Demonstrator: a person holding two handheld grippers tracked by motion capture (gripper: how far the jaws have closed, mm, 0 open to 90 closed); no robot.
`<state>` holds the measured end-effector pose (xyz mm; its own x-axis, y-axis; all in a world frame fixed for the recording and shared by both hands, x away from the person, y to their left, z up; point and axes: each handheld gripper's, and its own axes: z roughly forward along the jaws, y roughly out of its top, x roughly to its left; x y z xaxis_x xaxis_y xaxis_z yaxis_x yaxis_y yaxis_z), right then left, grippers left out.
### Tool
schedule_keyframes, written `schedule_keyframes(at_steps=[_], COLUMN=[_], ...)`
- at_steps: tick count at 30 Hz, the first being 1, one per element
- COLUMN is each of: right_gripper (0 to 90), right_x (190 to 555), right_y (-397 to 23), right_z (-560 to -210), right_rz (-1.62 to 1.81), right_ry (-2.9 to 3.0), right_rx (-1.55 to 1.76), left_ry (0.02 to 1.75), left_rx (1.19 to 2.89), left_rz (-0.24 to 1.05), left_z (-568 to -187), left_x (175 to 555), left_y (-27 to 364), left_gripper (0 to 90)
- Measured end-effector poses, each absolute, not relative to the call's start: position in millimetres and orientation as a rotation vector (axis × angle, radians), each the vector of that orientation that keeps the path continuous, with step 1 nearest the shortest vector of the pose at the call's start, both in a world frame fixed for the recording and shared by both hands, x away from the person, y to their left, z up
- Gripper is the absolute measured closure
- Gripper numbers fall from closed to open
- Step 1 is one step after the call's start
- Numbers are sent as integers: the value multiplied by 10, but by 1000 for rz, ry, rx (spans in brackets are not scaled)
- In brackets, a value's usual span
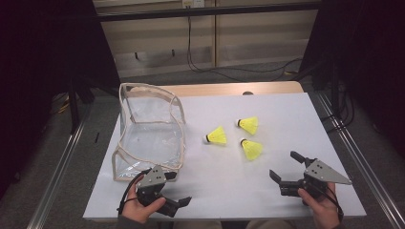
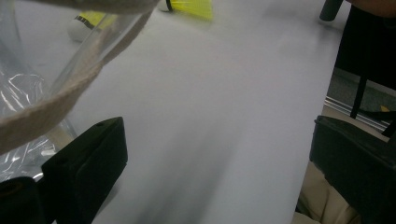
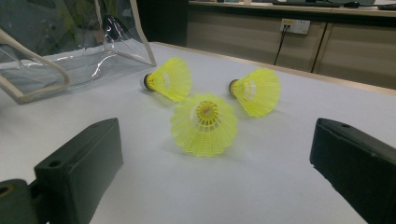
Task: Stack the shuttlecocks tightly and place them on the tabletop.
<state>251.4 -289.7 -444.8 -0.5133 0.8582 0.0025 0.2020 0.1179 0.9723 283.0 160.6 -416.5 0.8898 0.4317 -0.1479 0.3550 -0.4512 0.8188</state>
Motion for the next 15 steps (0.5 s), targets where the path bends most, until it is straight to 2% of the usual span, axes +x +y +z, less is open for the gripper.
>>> schedule_keyframes(at_steps=[15], right_gripper=[16], right_x=[2514], right_y=[-2895], right_z=[-4448], right_rz=[1425], right_ry=[1809], right_rx=[1028], left_ry=[598], left_rx=[2072], left_rz=[131], left_z=[-4150], left_x=[2838], left_y=[1763], left_gripper=[42])
